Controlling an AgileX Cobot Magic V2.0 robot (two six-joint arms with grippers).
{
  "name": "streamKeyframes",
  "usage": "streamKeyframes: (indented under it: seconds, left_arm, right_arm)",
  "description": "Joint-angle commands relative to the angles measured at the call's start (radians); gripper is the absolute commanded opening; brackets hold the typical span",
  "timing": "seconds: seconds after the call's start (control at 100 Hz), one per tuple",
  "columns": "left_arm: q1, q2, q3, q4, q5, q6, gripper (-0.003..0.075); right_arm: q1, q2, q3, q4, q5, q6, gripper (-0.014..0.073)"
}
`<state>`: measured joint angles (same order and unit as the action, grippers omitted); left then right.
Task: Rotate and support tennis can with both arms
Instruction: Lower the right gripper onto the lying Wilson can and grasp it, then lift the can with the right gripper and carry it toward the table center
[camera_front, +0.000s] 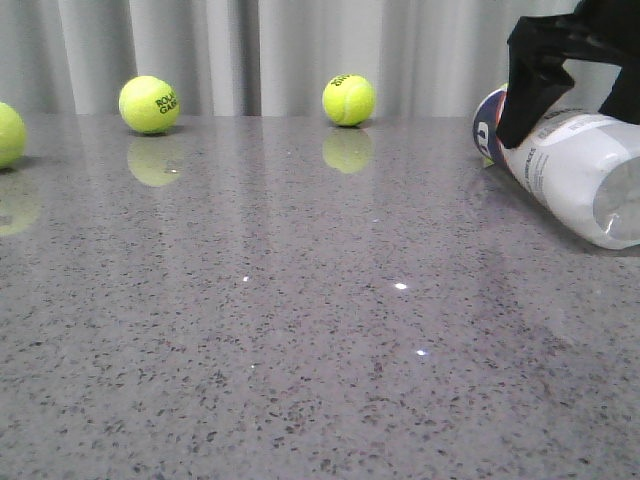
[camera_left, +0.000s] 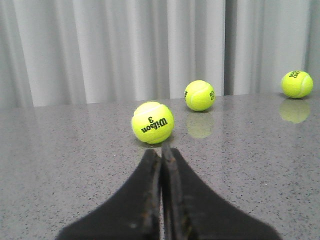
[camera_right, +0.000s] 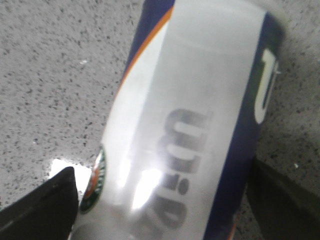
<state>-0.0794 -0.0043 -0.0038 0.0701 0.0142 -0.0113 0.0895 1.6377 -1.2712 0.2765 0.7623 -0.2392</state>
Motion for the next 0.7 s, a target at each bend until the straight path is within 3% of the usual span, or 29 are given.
streamKeyframes:
  seconds: [0.0,0.15,0.36,0.53,0.69]
  left_arm:
    - [0.002,-0.039,0.046,-0.007,-0.075,-0.007,-0.0021]
    - [0.002,-0.039,0.046,-0.007,-0.075,-0.007,-0.0021]
    - [0.002,-0.039,0.046,-0.007,-0.075,-0.007,-0.0021]
    - [0.002,-0.039,0.046,-0.007,-0.075,-0.007,-0.0021]
    - [0.002,-0.039,0.046,-0.007,-0.075,-0.007,-0.0021]
  right_arm:
    - [-0.001,-0.022,-0.034,0.016,-0.039,-0.012,0.0646]
    - [-0.001,-0.013,-0.034,0.016,-0.014,-0.012,0.0601]
    - [-0.001,-0.019,-0.041,0.016,0.029,-0.012,0.0265]
    - [0.013,-0.059,-0.110,0.016,0.088,-0.044,0.0239]
    - [0.096,-0.079,-0.232,0.016,0.195,-0.243,0.0239]
